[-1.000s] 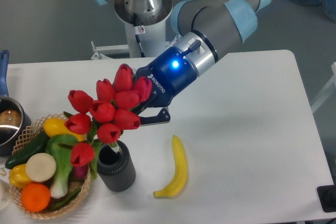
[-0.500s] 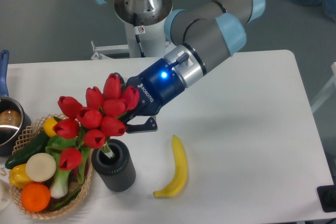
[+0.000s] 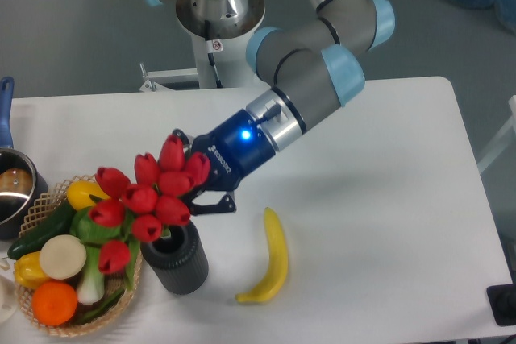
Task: Insert the flowers into the vase
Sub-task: 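Lower the tulip stems down into the dark grey vase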
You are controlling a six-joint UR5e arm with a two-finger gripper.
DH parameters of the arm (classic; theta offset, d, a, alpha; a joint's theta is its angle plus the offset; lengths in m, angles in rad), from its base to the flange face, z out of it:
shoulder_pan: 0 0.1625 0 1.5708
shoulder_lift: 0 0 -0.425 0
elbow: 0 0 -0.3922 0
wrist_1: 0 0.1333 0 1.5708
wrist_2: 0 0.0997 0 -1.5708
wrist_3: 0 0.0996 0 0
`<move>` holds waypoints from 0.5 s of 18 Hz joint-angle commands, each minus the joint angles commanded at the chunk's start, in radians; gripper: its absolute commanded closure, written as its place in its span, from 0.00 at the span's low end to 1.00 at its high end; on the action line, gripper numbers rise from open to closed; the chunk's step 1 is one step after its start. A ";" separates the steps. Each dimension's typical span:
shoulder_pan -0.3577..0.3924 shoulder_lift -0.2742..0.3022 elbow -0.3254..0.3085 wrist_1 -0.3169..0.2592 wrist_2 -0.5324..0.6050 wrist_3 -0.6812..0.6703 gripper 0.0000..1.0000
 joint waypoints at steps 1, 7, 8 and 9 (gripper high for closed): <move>-0.002 -0.009 -0.008 0.000 0.003 0.018 0.84; -0.003 -0.026 -0.077 0.000 0.051 0.088 0.79; -0.003 -0.026 -0.087 0.000 0.067 0.095 0.77; -0.003 -0.028 -0.095 0.000 0.084 0.103 0.73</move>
